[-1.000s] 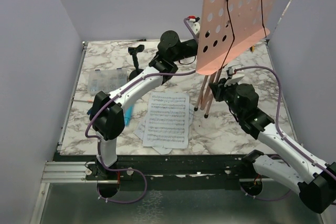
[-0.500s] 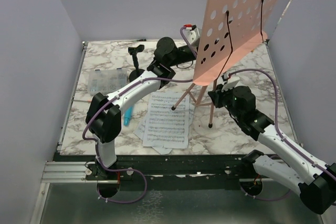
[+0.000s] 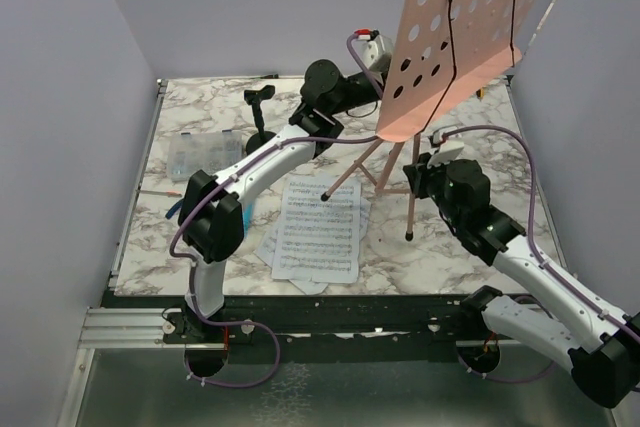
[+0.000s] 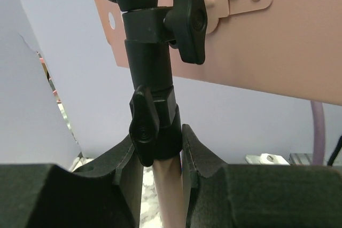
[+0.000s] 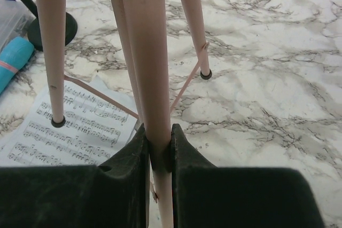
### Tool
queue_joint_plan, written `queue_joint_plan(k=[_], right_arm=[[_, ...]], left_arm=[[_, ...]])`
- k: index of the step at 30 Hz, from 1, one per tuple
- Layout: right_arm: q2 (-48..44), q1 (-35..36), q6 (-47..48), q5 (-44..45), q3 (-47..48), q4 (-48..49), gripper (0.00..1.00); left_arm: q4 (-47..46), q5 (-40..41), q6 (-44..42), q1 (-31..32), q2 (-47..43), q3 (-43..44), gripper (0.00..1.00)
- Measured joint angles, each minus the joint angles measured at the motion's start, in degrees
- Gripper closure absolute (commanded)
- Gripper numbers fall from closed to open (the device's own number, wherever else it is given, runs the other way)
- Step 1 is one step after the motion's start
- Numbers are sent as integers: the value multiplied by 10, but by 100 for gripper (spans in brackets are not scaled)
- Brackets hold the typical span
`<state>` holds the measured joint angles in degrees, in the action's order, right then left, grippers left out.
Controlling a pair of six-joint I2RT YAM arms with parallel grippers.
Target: Set up the instrument practice props
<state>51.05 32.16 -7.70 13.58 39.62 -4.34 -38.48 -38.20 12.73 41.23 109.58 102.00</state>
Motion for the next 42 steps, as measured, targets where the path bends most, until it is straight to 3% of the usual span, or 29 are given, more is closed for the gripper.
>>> queue_joint_plan(k=[7, 19, 31, 42], right_arm=[[-3, 0, -17, 18, 3, -23, 99], [-12, 0, -40, 70, 4, -56, 99], [-12, 3, -105, 141, 2, -78, 99], [-16, 5, -107, 145, -10, -71, 99]], left_arm=[[-6, 1, 24, 0, 59, 82, 100], [-31, 1, 56, 1, 105, 127, 100], [-61, -8, 105, 8, 193, 229, 100], [-98, -21, 118, 10, 197, 216, 100]])
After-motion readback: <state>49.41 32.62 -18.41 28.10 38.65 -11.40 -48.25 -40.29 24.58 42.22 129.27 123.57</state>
